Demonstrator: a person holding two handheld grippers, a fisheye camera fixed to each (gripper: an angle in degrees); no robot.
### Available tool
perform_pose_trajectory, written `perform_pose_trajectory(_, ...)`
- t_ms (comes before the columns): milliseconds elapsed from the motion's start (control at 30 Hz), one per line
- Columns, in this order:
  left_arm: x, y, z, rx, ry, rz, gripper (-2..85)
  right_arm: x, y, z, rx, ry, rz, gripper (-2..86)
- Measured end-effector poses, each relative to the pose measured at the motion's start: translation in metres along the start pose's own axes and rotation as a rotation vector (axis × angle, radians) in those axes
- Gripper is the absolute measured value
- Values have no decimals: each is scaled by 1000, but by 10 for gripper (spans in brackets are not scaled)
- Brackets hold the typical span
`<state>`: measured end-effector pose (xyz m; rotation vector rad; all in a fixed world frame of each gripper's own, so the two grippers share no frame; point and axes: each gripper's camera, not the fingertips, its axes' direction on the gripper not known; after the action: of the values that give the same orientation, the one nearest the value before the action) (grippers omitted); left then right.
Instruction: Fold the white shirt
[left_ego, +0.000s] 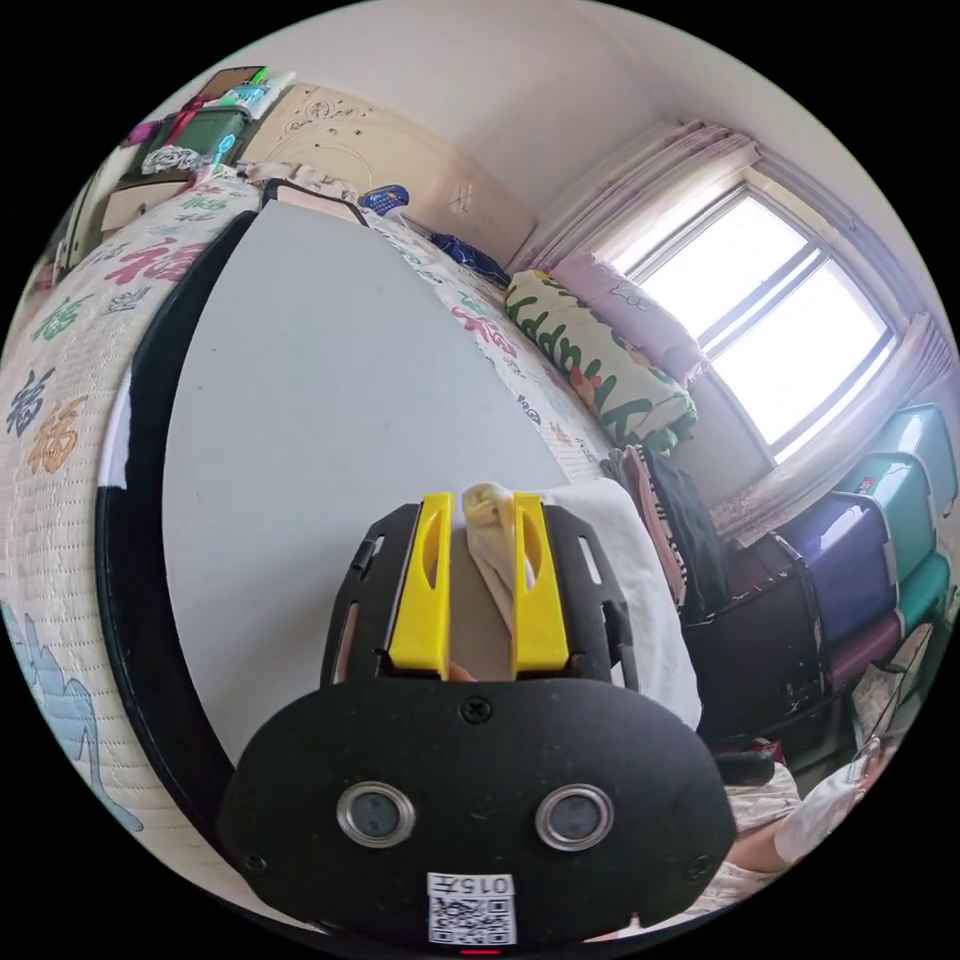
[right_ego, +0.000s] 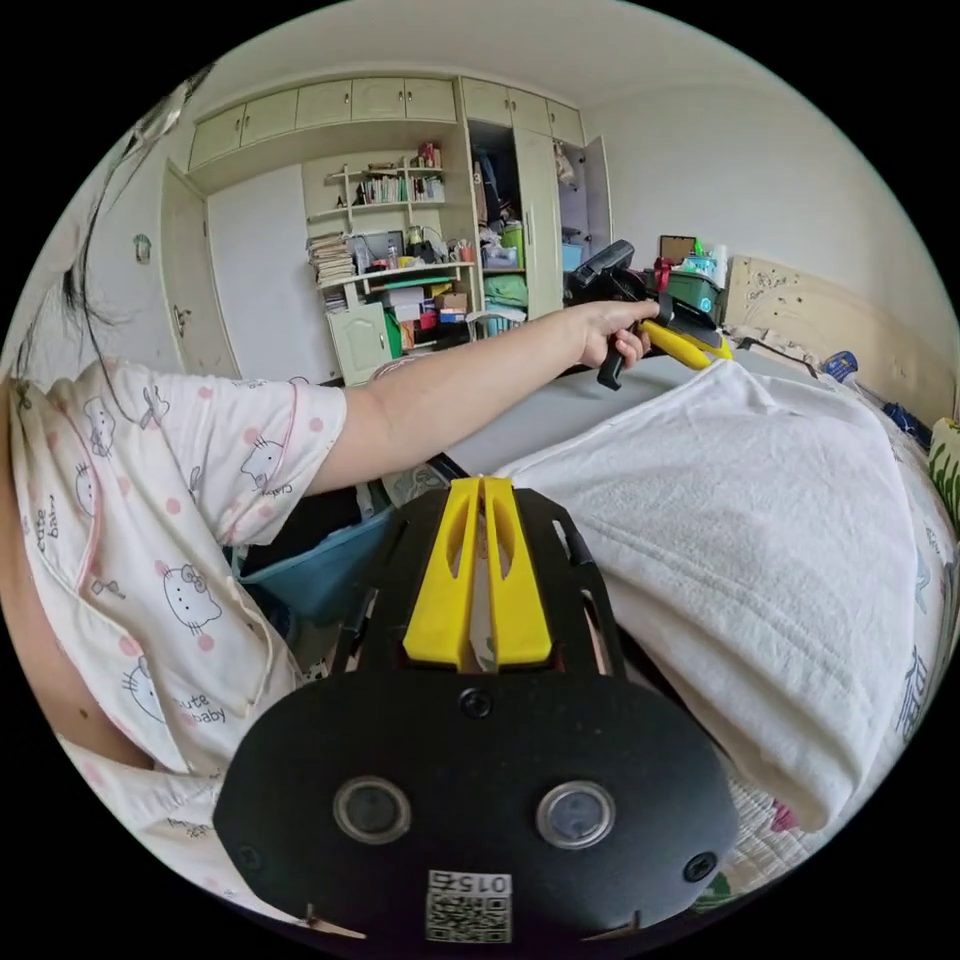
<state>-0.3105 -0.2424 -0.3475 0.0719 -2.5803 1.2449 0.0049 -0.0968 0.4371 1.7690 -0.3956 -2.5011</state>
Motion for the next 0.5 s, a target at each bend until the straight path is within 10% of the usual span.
perform_pose_trajectory(200,29,2,8,-1,30,2,98,-27,-19,-8,-91,-363,-205,84)
perform_pose_trajectory(500,62,9,24,24,150,15,126,78,-139,-11,-16,470,-33,47)
